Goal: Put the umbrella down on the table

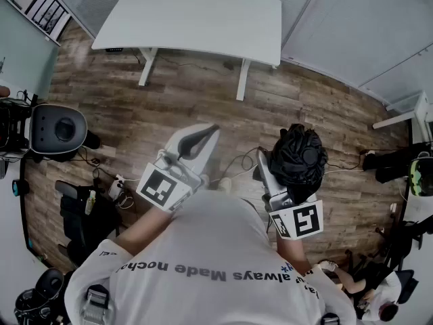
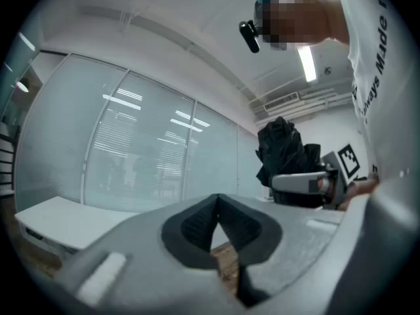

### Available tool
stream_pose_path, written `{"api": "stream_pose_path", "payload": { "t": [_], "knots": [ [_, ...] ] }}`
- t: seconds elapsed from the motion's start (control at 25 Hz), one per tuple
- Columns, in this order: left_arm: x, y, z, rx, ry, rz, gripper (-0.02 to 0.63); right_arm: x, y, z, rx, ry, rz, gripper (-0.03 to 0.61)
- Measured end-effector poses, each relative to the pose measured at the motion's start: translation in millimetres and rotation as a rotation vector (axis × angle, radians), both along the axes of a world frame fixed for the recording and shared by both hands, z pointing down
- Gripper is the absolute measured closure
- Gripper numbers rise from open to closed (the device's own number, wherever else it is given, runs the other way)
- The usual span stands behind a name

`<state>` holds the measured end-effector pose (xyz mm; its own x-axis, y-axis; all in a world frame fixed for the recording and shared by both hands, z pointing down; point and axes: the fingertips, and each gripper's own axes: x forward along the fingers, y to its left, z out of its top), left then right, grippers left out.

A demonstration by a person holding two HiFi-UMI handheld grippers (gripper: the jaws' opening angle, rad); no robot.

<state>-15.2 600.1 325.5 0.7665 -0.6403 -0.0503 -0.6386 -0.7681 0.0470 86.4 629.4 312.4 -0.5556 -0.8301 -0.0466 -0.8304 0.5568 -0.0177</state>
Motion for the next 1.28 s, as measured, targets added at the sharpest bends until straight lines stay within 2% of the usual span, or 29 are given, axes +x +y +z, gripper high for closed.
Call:
{"api": "stream_pose_path", "payload": {
  "t": [0.4,0.72,0.96,1.28],
  "knots": [
    [31.7,-13.8,15.6,-0.035,0.008,-0.019,0.611,29.9,-19.5,6.3,-0.014,-0.033,-0.034,0.335],
    [24.5,-56.5,28.5,-0.052,0.006,-0.021,0.611,23.9,-67.0,17.7,-0.054,-0.036,-0.033,0.335],
    [-4.9,-129.9,27.5,-0.043,0.030,-0.031,0.611,-6.9,-136.3,20.8,-0.065,-0.012,-0.040,0.336],
    [-74.5,-249.8,22.3,-0.052,0.038,-0.024,0.611,-68.9,-257.6,14.9,-0.078,0.005,-0.017,0.335]
  ]
}}
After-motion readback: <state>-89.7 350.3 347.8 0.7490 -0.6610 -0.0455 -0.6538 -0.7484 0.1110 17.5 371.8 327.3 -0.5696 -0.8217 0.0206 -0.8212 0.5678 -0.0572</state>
